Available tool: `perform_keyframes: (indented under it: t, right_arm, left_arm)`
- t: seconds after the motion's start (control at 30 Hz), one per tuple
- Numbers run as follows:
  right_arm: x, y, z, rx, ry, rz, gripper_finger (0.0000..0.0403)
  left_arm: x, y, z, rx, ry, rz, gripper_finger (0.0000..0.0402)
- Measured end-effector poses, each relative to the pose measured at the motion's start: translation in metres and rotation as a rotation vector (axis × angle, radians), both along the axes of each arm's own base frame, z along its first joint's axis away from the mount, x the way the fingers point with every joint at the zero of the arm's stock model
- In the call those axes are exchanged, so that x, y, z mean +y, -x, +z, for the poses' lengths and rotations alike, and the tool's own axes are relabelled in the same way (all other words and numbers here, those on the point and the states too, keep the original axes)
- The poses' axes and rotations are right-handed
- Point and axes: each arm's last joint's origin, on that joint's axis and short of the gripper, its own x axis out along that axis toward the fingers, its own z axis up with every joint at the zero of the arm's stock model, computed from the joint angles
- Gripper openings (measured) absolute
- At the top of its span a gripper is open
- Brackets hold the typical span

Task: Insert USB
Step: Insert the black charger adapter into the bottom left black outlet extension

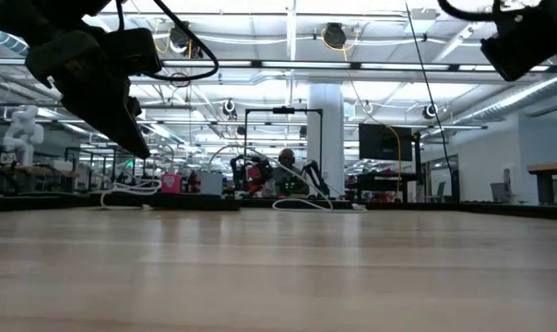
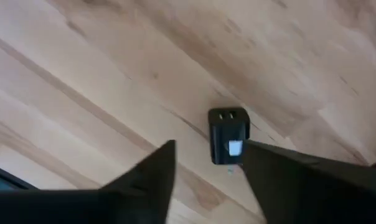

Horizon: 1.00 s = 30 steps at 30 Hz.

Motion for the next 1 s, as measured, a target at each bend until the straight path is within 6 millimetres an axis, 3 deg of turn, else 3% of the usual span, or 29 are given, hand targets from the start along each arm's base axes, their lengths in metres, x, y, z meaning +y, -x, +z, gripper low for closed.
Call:
perform_keyframes:
  t: [0.17,0.3,0.67,1.0]
  right_arm:
    - [0.004,-0.004,-0.013,0.079,-0.033,0.096,0.0244]
    - [0.005,-0.006,-0.025,0.146,-0.009,0.140,0.0274]
    - [0.000,-0.018,-0.047,0.227,-0.008,0.170,0.0277]
    - [0.000,-0.021,-0.049,0.212,-0.012,0.131,0.0250]
  left_arm:
    - [0.000,0.000,0.000,0.000,0.000,0.000,0.0090]
    - [0.000,0.000,0.000,0.000,-0.001,-0.001,0.0093]
    - [0.000,0.000,0.000,0.001,0.001,0.001,0.0094]
    - [0.000,0.000,0.000,0.007,0.015,-0.010,0.0094]
